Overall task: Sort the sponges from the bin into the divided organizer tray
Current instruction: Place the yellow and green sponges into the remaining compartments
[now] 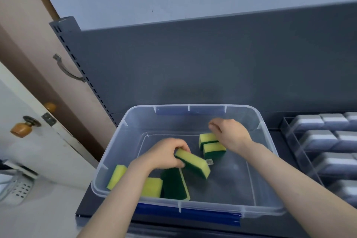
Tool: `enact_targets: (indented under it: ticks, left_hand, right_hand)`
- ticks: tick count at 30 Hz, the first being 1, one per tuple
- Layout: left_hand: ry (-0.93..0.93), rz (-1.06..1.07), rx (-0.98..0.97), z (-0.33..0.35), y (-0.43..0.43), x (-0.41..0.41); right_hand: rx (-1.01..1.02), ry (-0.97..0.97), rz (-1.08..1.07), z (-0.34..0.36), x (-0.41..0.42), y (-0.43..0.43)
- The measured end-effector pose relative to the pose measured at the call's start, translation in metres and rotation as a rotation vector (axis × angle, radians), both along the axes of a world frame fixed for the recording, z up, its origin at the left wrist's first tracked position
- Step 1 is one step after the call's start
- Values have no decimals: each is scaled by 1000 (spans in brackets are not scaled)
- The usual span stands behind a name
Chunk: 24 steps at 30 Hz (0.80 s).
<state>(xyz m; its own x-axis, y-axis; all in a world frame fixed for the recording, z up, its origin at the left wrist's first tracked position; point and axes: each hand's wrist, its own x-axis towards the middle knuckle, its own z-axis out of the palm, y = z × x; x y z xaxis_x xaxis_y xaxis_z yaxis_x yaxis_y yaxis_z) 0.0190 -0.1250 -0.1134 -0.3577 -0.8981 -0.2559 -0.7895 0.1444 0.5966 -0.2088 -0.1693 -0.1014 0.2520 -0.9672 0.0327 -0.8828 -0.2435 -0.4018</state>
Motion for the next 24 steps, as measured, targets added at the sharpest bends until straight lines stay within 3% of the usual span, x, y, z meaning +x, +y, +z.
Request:
enact_targets:
  ticks: [3, 7, 12, 19, 22, 24]
  left_hand:
    - [116, 87, -48, 7, -3, 4]
    - [178, 294, -119, 11, -5, 9]
    - [105, 428, -280, 8, -7, 12]
    - [-14, 420, -392, 5, -6, 10]
    - [-30, 419, -419, 5, -7, 10]
    - [-40, 411, -426, 5, -6, 10]
  right_hand:
    - [51, -120, 25, 5, 0, 4]
    - [91, 18, 94, 1, 2, 6]
    - [91, -20, 76, -4, 1, 2]
    - [-244, -22, 25, 1, -2, 4]
    - [-141, -5, 57, -1, -3, 9]
    - [-13, 118, 94, -3, -4, 10]
